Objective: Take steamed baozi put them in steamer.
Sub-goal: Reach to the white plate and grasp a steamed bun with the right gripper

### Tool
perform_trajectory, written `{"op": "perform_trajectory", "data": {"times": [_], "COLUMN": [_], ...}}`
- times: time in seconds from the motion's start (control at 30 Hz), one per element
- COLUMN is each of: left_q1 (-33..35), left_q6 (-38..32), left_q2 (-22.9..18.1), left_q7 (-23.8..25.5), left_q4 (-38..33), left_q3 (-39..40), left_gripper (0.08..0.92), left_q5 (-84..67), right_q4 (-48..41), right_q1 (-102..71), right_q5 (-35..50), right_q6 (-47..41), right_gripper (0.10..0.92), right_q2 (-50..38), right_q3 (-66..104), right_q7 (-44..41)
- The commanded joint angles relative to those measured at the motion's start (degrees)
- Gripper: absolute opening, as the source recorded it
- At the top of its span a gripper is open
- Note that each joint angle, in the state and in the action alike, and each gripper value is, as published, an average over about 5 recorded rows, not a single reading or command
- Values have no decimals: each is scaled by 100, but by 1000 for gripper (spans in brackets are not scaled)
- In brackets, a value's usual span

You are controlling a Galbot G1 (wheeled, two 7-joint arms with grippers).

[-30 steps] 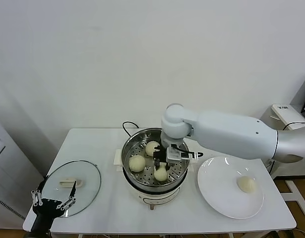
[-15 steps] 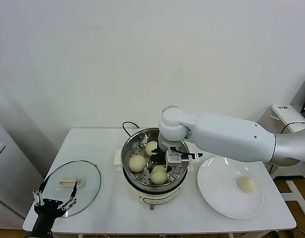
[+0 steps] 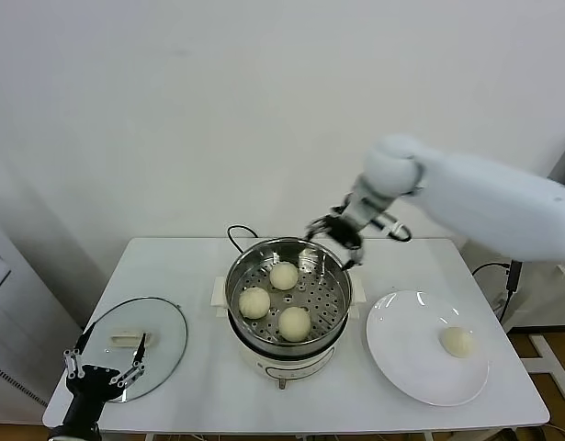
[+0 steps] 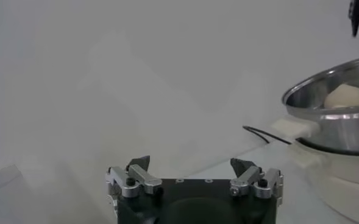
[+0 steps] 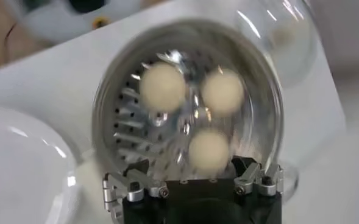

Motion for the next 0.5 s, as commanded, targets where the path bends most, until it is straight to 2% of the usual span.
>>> {"op": "perform_trajectory", "data": {"times": [0.03, 0.17, 0.5], "left_q1": [-40, -16, 37], "left_q6": [32, 34, 22], "left_q2": [12, 46, 51], "left_q7": [-9, -9, -6], "left_q4": [-34, -63, -39], "left_q3": [28, 33, 83], "left_gripper": [823, 823, 823], "left_q5": [6, -2, 31], "right_q4": [-880, -776, -1034], "right_q1": [-859, -2271, -3396], "right_q5": [-475, -1345, -1792], "right_q6": [-998, -881, -880], "right_gripper": [823, 823, 823], "right_q2": [-1726, -1977, -1829], "right_q3": [355, 1165, 1570], "right_q7": [-222, -107, 337]}}
